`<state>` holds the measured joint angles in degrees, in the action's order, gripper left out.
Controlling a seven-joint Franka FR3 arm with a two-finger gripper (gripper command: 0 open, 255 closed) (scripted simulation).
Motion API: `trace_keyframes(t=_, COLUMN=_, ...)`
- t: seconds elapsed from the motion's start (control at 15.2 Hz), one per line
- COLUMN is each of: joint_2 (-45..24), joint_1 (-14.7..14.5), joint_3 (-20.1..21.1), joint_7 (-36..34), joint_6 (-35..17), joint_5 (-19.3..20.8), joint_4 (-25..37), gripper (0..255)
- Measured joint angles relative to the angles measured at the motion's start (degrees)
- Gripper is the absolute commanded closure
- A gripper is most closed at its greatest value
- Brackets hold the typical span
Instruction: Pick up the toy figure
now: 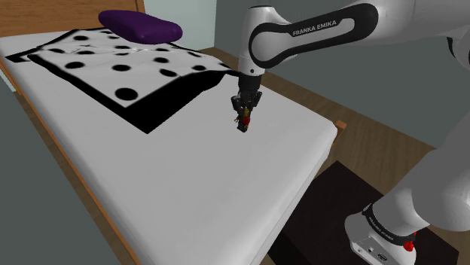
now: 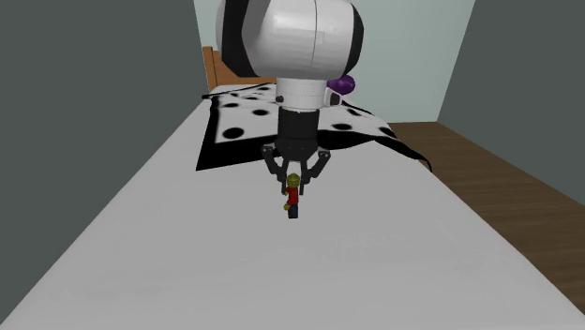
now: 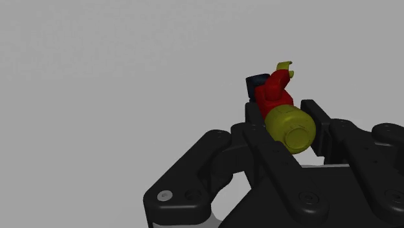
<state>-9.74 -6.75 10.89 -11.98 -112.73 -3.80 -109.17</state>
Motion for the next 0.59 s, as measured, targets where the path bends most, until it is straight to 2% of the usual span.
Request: trace_keyframes(t=0.59, joint_2=0.38, joint_1=-0.04, joint_3=0.06, joint_7=-0.14, joint_6=1.41, joint_5=-0.06, joint_4=1.02, gripper=255)
